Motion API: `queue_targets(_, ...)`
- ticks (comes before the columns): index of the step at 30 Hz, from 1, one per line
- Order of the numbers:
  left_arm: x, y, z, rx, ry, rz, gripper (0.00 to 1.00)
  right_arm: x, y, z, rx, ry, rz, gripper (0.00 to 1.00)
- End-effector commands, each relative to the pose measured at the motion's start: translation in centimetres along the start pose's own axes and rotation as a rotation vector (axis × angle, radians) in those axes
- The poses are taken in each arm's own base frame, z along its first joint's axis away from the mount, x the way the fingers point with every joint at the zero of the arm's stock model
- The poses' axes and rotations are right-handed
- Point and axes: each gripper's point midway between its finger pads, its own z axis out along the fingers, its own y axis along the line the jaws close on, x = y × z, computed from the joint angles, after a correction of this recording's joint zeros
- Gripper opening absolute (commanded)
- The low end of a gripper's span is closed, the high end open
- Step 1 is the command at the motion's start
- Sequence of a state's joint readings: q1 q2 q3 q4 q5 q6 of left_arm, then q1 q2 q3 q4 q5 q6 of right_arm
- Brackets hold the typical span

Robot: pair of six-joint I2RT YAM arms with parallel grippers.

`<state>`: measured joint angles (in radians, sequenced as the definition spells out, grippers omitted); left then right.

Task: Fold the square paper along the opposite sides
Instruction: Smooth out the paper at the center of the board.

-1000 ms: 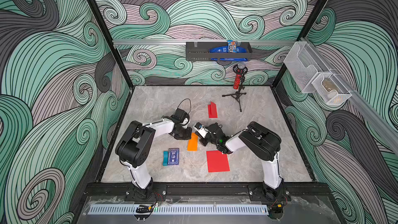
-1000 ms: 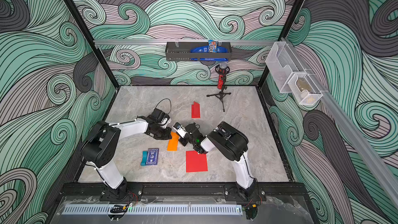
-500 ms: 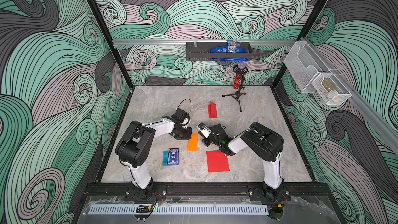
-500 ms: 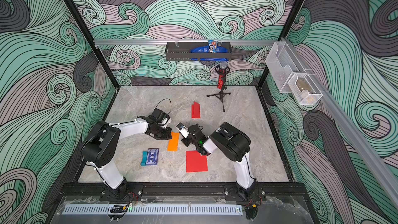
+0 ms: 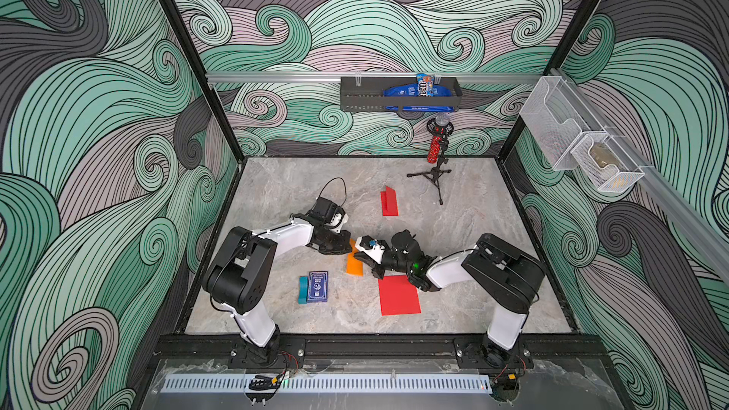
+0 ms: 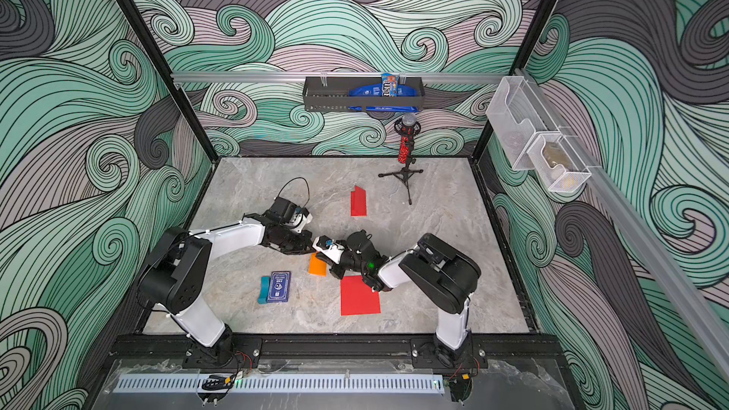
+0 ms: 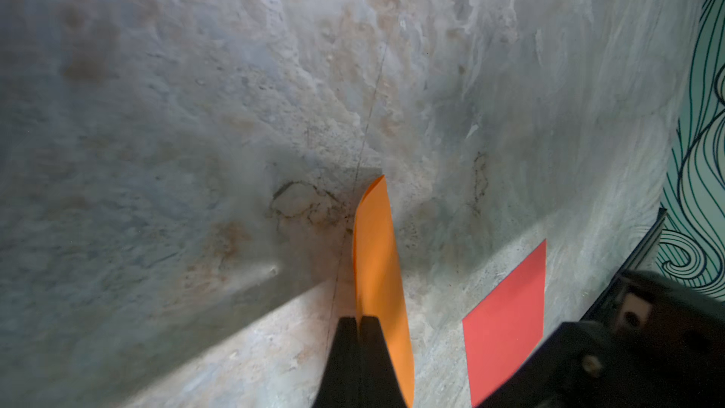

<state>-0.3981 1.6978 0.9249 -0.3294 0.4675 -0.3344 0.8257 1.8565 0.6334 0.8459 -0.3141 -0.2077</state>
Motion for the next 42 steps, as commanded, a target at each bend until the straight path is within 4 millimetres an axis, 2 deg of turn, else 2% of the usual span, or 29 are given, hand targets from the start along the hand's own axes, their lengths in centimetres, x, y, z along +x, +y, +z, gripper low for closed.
queue_targets(1,0.0,-0.1,-0.4,0.020,-0.007,-0.016,0.00,1.2,0.9,0.9,-0.064,0.031,-0.015,0.03)
queue_targets(4,0.3,1.0,0.1,-0.027,0.010,-0.028,0.00,2.3,1.1,1.6,-0.077,0.069,-0.020,0.03)
queue_targets(9,0.5,1.8,0.6,-0.055,0.025,-0.036,0.00,3.3,1.9,2.2,-0.095,0.103,-0.034,0.03)
queue_targets(16,0.4,2.3,0.7,-0.084,0.026,-0.043,0.00,5.6,2.1,2.1,-0.082,0.173,-0.029,0.03)
queue_targets(25,0.2,2.6,0.7,-0.102,0.024,-0.043,0.00,8.3,2.5,1.0,-0.058,0.243,0.023,0.03)
queue_targets(42,-0.1,2.4,0.7,-0.095,0.018,-0.041,0.00,10.2,2.8,-1.9,0.006,0.311,0.038,0.02)
